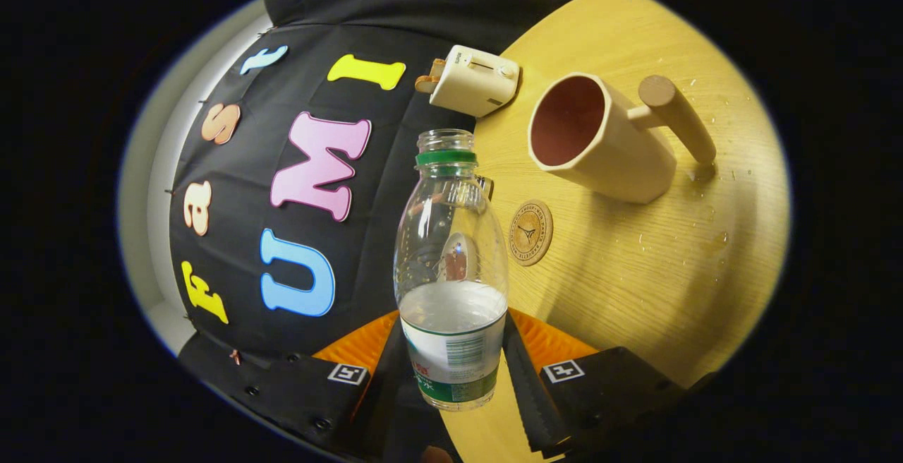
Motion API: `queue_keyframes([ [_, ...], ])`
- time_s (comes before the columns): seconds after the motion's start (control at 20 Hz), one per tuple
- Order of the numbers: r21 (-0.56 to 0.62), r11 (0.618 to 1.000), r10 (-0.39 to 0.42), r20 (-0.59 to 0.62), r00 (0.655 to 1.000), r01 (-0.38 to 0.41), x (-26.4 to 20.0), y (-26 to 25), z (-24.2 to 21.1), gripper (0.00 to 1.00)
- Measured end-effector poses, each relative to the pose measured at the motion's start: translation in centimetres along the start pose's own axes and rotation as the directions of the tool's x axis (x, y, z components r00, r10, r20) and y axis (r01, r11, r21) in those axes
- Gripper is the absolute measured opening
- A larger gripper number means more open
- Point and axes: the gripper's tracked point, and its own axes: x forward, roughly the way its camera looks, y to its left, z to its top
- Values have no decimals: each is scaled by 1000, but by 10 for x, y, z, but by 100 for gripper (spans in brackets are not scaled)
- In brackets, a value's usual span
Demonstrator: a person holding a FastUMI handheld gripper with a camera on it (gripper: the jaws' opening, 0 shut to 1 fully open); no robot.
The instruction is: Take the bottle from table, then pour the juice into the cup, finally place the bottle on the coaster
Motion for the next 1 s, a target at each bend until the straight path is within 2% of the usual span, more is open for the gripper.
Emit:
queue_keyframes([
  [0.5,154,988,-29,-30,999,33,0,-7,6,75],
  [1.0,299,954,-25,-33,999,34,1,-3,11,75],
])
